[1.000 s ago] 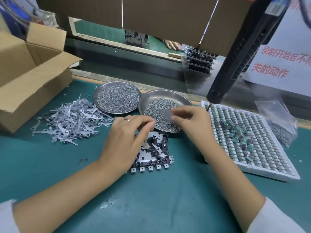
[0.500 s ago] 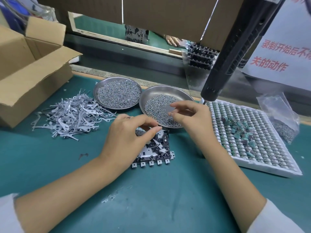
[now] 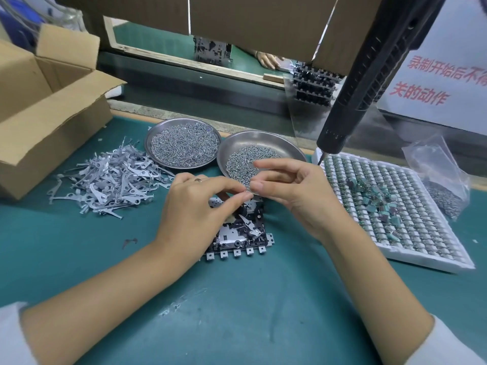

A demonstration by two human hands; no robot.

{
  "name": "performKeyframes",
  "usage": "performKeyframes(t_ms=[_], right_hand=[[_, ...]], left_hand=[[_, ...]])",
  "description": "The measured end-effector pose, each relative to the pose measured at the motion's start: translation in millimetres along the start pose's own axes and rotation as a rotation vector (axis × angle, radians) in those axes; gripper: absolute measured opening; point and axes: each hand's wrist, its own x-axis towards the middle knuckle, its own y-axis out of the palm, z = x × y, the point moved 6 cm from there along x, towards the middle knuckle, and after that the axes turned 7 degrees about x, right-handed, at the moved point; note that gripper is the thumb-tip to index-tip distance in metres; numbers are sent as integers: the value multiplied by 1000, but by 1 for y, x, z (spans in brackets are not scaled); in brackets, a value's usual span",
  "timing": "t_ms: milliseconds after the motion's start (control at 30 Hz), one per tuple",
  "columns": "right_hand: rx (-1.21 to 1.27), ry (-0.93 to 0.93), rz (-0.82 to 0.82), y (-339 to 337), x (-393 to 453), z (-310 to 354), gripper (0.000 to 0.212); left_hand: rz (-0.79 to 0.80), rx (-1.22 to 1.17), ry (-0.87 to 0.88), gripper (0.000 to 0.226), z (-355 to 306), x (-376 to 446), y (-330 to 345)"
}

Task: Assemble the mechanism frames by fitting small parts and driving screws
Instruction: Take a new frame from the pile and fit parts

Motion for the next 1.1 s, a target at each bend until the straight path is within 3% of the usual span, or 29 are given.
performKeyframes(t_ms=[234, 667, 901, 1101], right_hand=[[71, 37, -2, 5, -3, -4, 29], [-8, 80, -85, 8, -6, -1, 32], [-29, 113, -92, 8, -8, -2, 22], [-25, 150, -51, 9, -8, -2, 30]], left_hand=[[4, -11, -5, 16, 0, 0, 0], [-41, 168, 109, 17, -6, -1, -3], [-74, 184, 159, 15, -7, -2, -3], [-88, 174, 218, 15, -14, -4, -5]])
